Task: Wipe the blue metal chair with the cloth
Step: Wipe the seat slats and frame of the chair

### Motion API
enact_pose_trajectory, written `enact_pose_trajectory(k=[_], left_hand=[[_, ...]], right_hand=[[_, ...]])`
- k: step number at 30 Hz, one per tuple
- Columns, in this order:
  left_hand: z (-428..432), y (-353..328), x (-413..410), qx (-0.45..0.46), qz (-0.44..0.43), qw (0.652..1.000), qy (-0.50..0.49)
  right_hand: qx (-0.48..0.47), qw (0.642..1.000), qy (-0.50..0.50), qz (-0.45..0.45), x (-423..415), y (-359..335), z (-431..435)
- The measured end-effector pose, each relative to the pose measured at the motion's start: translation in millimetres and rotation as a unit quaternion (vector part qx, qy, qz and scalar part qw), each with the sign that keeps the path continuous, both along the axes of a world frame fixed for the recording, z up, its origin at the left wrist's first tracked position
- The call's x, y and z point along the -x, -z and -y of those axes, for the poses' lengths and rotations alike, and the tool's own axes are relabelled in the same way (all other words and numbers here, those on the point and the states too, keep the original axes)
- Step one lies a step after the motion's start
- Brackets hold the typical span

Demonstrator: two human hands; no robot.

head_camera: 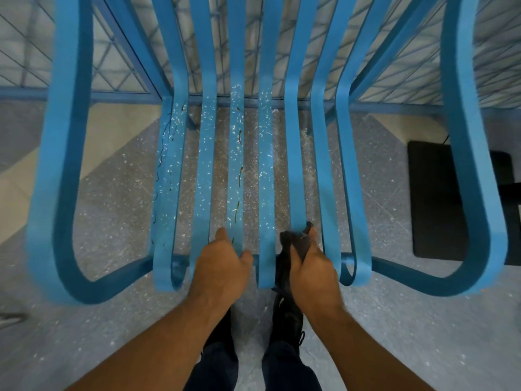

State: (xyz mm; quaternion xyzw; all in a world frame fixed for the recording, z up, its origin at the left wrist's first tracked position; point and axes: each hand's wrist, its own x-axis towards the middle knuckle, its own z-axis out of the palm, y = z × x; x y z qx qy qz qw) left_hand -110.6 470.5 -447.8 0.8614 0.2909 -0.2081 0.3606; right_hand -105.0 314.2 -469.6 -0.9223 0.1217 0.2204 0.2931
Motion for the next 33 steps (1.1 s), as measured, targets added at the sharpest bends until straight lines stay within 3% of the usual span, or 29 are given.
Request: enact_pose_trajectory(k=[8, 13, 16, 19, 22, 24, 26, 29, 33], left_hand=[[-6, -3, 0, 0.014, 0.021, 0.999, -0.023], [-16, -16, 5, -0.007, 0.133, 0.990, -0.045], [-19, -7, 10, 0.102, 0.089, 0.989, -0.057], [-13, -3, 8, 0.301, -0.006, 0.946, -0.117], [-9, -5, 6, 0.376, -0.039, 0.921, -0.095], [-11, -4, 5, 0.396, -0.042, 0.914, -0.080], [-12, -3, 4, 0.390, -0.053, 0.917, -0.058], [-10, 1, 4, 0.291, -0.028, 0.956, 0.013], [-11, 1, 8, 0.209, 0.029, 0.976, 0.057]], right_hand=[[-0.077, 0.996, -0.005, 0.033, 18, -31, -15], [-0.046, 0.999, -0.022, -0.011, 4, -29, -45], [-0.070, 0.997, -0.014, -0.041, 5, -29, -49], [-0.121, 0.987, -0.027, -0.103, 5, -35, -42], [-0.160, 0.976, -0.013, -0.146, 1, -40, -30], [-0.127, 0.984, -0.032, -0.117, -3, -39, -26], [-0.092, 0.991, -0.051, -0.079, -5, -37, -28], [-0.075, 0.994, -0.069, -0.044, -8, -33, -26], [-0.008, 0.987, -0.159, -0.006, -6, -28, -23]])
